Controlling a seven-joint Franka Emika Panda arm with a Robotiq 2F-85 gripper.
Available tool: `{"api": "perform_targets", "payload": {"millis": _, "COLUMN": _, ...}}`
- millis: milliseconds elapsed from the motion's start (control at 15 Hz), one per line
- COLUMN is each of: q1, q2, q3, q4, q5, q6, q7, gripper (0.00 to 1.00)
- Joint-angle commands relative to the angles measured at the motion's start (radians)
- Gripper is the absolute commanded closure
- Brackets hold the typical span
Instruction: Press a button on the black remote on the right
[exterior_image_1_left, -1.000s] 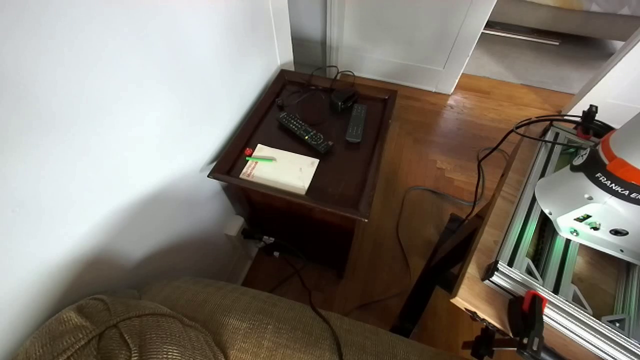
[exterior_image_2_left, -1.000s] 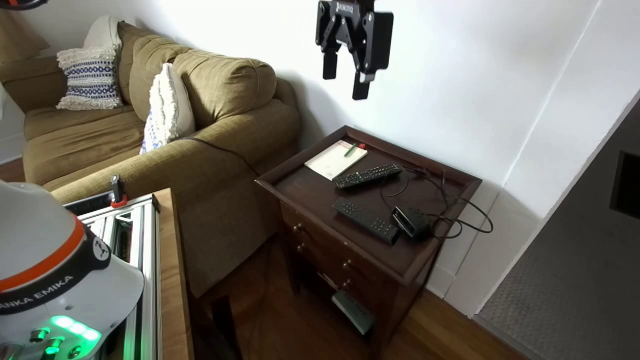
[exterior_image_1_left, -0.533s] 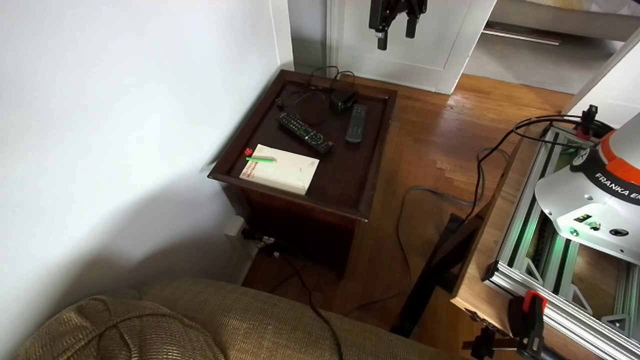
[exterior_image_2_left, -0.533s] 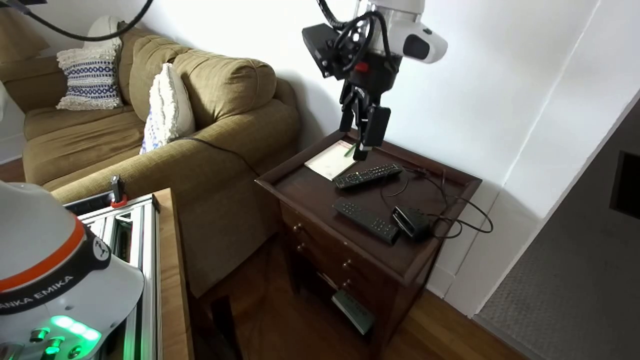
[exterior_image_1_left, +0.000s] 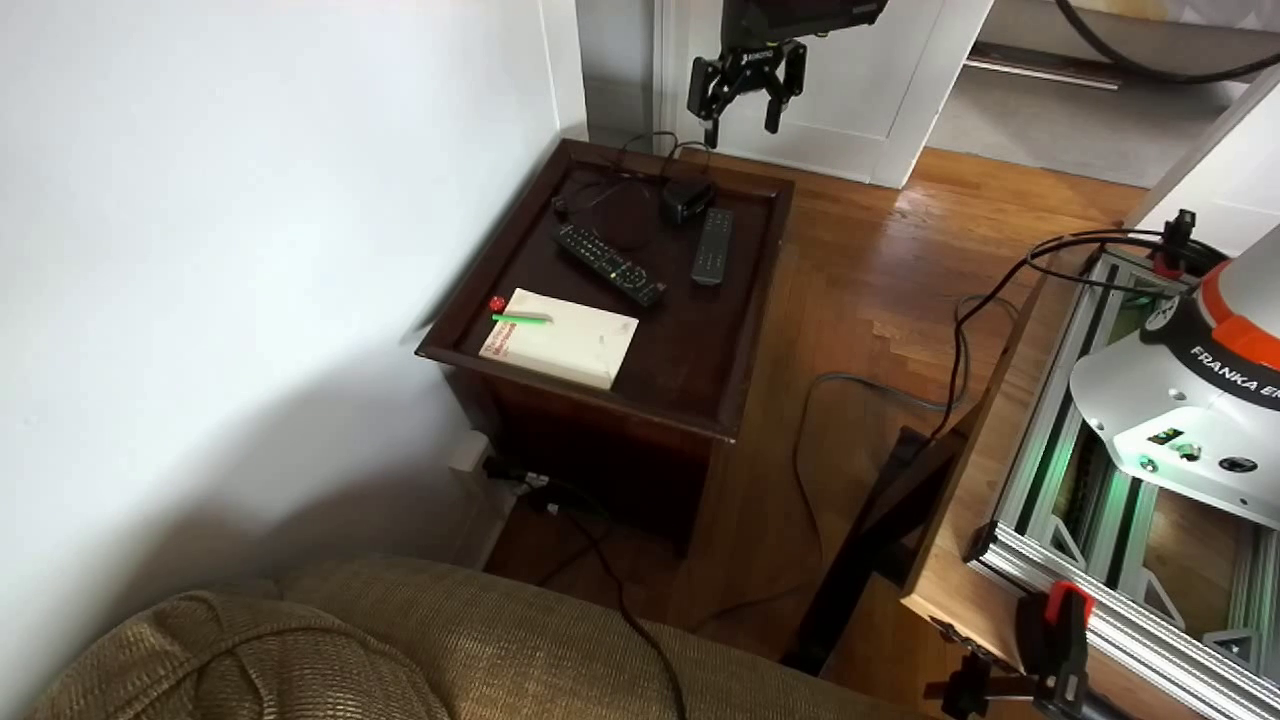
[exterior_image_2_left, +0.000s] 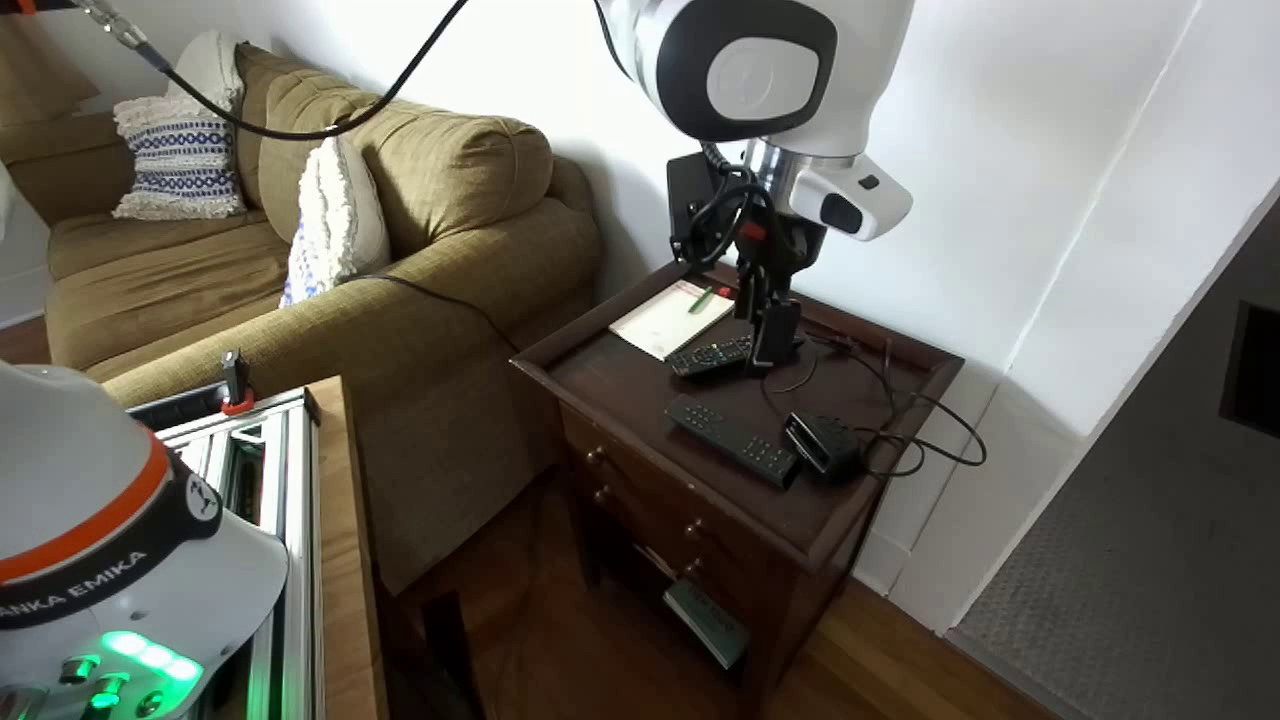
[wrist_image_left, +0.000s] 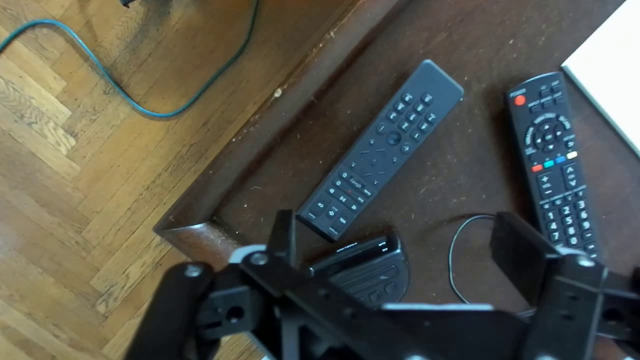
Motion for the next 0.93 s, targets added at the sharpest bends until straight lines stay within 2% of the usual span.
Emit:
{"api": "perform_targets", "payload": {"millis": 0, "q1": 0.008, "q2": 0.024, "q3": -0.01, "q4": 0.013, "q5": -0.017, "q6": -0.002, "q7": 0.022, "gripper": 0.0}}
{"api": "perform_targets", "payload": {"millis": 467, "q1": 0.019, "q2": 0.07, "q3": -0.023, "q4": 0.048, "q5": -0.049, "q6": -0.002, "q7": 0.059, "gripper": 0.0}}
{"api": "perform_targets", "payload": {"millis": 533, "q1": 0.045, "q2": 0.073, "q3": -0.044, "q4": 0.028, "q5": -0.087, "q6": 0.068, "q7": 0.132, "gripper": 0.0}}
{"api": "perform_targets", "payload": {"millis": 600, "q1": 0.047, "q2": 0.072, "q3": -0.03, "q4": 0.015, "q5": -0.069, "q6": 0.081, "q7": 0.123, "gripper": 0.0}}
{"api": "perform_targets", "payload": {"millis": 867, "q1": 0.112, "q2": 0.101, "q3": -0.033, "q4": -0.024, "q5": -0.101, "q6": 0.148, "q7": 0.226, "gripper": 0.0}}
